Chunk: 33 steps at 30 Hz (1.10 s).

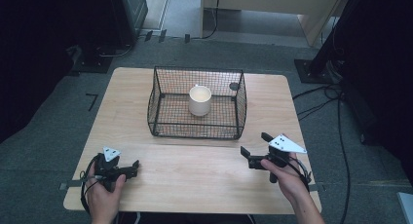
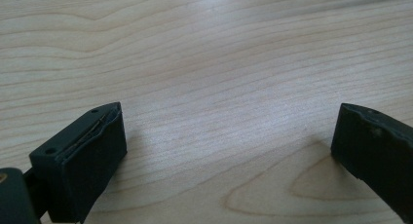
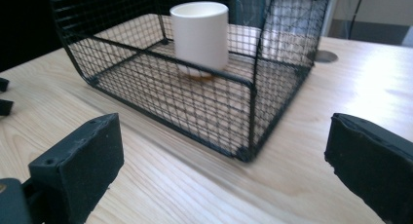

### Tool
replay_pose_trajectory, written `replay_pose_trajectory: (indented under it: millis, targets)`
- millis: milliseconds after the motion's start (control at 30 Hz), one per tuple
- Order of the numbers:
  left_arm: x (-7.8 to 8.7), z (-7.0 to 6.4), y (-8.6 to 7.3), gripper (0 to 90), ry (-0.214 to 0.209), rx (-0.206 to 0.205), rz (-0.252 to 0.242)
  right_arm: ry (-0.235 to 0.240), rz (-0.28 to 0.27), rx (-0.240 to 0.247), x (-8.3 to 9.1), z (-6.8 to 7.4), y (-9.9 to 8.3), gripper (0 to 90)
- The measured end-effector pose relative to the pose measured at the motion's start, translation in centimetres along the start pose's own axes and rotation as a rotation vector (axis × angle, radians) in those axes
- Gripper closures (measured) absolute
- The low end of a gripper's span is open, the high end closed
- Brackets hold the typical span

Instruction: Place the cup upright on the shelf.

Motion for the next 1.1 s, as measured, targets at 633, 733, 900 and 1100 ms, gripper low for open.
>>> replay_pose_trajectory:
  millis: [633, 733, 900, 1100]
  targets:
    - [0.0, 0.0, 0.0, 0.0, 0.0, 0.0, 0.0, -0.115, 0.034, -0.067, 3.6, -3.8, -4.2, 0.6]
    - [0.0, 0.0, 0.0, 0.0, 0.0, 0.0, 0.0, -0.143, 0.052, -0.089, 4.1, -4.6, -5.2, 0.6]
    - [0.0, 0.0, 0.0, 0.0, 0.0, 0.001, 0.0, -0.186, 0.086, -0.107, 4.8, -5.4, -6.2, 0.5]
    - [0.0, 0.0, 0.0, 0.0, 0.0, 0.001, 0.0, -0.235, 0.138, -0.167, 5.8, -6.5, -7.6, 0.6]
Point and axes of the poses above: each handheld gripper's, and its own axes: x roughly backward along the jaws, y roughly out of its top, z roughly to its left, the point moved 3 cm from there along -x, roughly forward along the jaws, and after that the axes turned 7 degrees about y, right-handed, at the moved point
